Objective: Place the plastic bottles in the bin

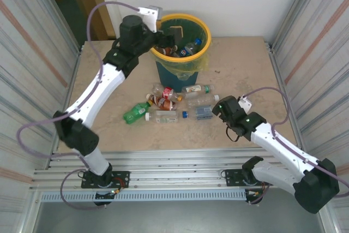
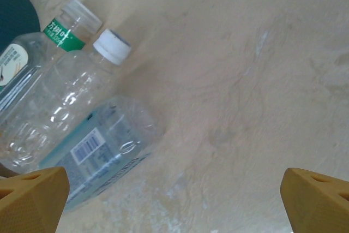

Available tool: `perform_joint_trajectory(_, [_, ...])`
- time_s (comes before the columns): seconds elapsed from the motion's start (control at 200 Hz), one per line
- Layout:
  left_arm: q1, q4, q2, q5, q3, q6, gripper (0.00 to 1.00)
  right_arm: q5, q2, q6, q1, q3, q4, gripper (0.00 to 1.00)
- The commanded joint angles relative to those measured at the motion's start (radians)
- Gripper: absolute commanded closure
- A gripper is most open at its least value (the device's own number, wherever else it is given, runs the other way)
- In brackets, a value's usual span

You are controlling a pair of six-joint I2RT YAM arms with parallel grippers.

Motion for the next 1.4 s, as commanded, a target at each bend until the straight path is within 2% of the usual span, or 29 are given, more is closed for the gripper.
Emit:
perform_joint_trajectory(0.0, [-0.001, 0.102, -0.128, -0.083, -0.165, 0.048, 0.01, 0.04, 0.027, 0.124, 0.038, 0.038, -0.009, 0.02])
perform_joint_trajectory(0.306, [0.032, 0.208, -0.479, -0.294, -0.657, -0.005, 0.01, 0.006, 0.153, 0.146, 0.098, 0.093, 0.054, 0.02])
perform_joint_trajectory(0.466, [0.071, 0.205, -0.623, -0.404, -0.847, -0.055, 0.01, -0.023, 0.214, 0.131, 0.108, 0.116, 0.109, 0.02])
perform_joint_trajectory(0.621, [0.122, 0.223, -0.727, -0.461, -0.998, -0.106, 0.01, -0.064, 0.284, 0.141, 0.112, 0.135, 0.141, 0.02])
perform_joint_trajectory(0.827, [0.179, 0.197, -0.776, -0.475, -1.059, -0.131, 0.01, -0.09, 0.36, 0.155, 0.12, 0.159, 0.162, 0.02])
perform_joint_trajectory(1.393, [0.191, 0.218, -0.698, -0.419, -1.062, -0.156, 0.01, -0.119, 0.497, 0.183, 0.121, 0.178, 0.24, 0.02])
